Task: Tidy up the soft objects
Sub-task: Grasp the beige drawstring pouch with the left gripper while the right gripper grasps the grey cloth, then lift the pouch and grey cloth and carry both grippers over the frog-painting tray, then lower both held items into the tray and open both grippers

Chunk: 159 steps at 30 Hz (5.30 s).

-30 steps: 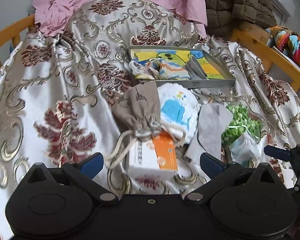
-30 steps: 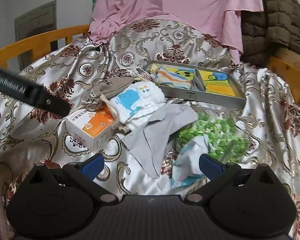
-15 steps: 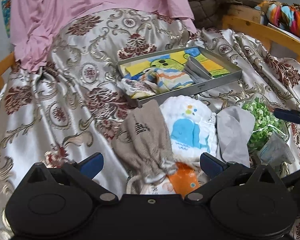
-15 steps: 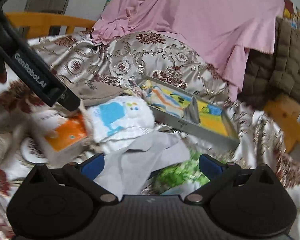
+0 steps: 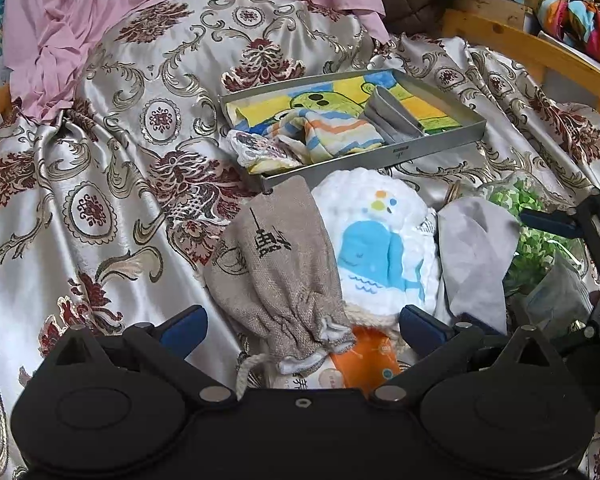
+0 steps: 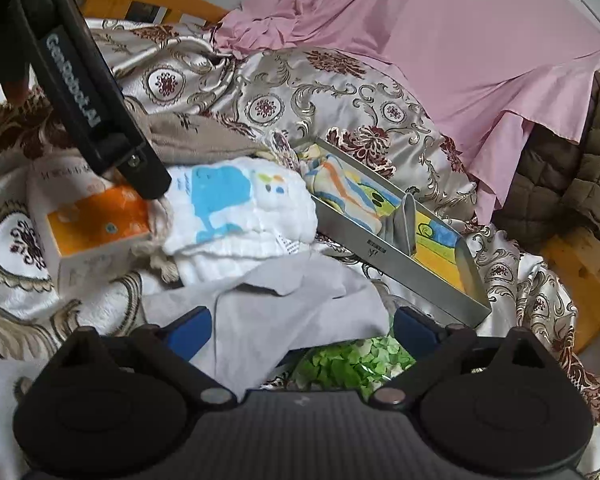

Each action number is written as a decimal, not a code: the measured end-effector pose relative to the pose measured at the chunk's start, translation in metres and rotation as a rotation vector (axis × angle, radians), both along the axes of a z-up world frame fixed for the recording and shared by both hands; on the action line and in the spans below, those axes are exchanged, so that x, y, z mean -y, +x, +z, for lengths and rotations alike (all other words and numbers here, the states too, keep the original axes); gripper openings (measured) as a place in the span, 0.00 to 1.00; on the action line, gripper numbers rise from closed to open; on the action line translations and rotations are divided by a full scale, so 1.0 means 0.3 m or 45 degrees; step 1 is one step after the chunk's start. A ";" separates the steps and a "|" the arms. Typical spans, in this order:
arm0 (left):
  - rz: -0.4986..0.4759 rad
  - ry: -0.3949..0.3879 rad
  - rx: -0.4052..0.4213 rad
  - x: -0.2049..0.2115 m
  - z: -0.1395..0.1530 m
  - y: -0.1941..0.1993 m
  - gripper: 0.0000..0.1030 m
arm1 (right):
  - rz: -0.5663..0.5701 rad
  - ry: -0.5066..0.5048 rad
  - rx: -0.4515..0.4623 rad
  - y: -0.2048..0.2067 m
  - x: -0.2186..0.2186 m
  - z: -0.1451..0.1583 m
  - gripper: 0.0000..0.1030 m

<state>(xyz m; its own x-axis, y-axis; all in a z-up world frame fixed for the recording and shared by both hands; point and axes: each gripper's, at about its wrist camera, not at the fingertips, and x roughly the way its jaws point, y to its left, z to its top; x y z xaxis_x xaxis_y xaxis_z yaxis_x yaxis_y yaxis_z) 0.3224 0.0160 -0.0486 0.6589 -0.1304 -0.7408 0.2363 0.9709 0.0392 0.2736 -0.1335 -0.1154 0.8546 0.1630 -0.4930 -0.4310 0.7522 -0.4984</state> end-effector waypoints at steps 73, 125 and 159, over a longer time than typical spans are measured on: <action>-0.090 -0.390 0.302 0.027 0.156 -0.101 0.32 | -0.180 0.231 0.340 -0.052 0.096 0.182 0.05; 0.164 -0.835 0.138 -0.060 -0.103 0.796 0.33 | -0.432 0.507 -0.069 0.965 0.007 0.384 0.05; 0.117 -0.393 0.328 0.085 -0.027 0.659 0.56 | -0.484 0.807 -0.293 0.896 0.204 0.237 0.38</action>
